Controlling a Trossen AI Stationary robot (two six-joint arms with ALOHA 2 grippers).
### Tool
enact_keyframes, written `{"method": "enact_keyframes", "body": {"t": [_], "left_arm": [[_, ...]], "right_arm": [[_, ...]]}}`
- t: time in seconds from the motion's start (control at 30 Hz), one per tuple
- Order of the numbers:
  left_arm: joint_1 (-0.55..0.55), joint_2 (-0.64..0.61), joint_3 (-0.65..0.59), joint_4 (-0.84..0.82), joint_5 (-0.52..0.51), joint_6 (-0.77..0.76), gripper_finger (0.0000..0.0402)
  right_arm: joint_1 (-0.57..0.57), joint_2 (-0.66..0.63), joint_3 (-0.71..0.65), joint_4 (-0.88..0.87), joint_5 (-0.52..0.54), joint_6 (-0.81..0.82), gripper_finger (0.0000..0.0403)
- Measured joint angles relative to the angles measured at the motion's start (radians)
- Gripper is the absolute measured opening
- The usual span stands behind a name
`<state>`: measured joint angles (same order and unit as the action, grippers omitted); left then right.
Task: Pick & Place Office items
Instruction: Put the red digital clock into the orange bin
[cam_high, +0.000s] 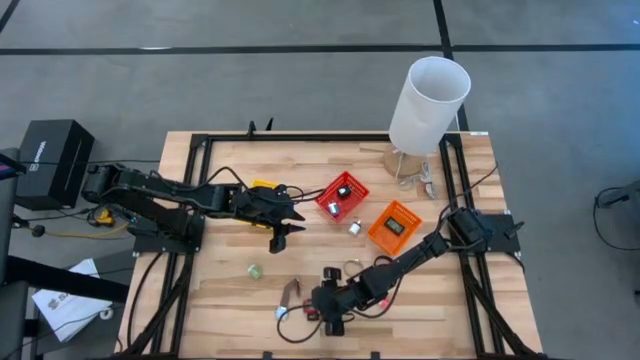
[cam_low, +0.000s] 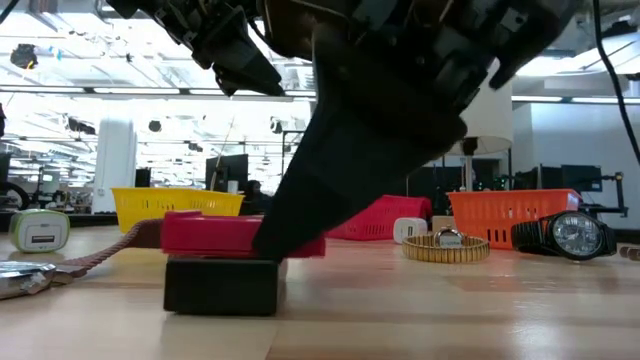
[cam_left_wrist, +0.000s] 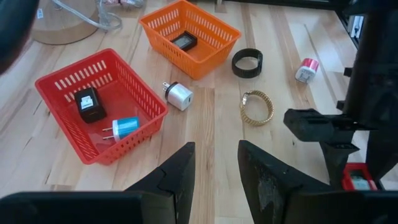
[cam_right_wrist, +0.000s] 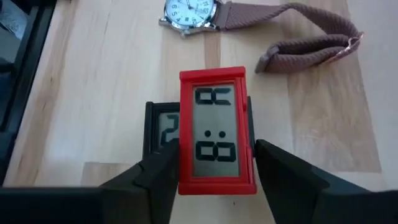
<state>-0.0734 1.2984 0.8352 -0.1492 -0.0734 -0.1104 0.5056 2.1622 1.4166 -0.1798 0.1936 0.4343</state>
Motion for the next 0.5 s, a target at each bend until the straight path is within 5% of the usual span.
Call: {"method": "enact_keyframes", "body": {"t": [0.23, 0.5], "left_arm": [[0.0, 0.0, 0.0, 0.001, 0.0, 0.0, 0.0115], [0.0, 0.0, 0.0, 0.001, 0.0, 0.0, 0.0115]], "right_arm": [[-0.005, -0.001, 0.0, -0.002, -0.007, -0.035, 0.016], [-0.005, -0.005, 0.0, -0.011, -0.01, -0.093, 0.0161]]}}
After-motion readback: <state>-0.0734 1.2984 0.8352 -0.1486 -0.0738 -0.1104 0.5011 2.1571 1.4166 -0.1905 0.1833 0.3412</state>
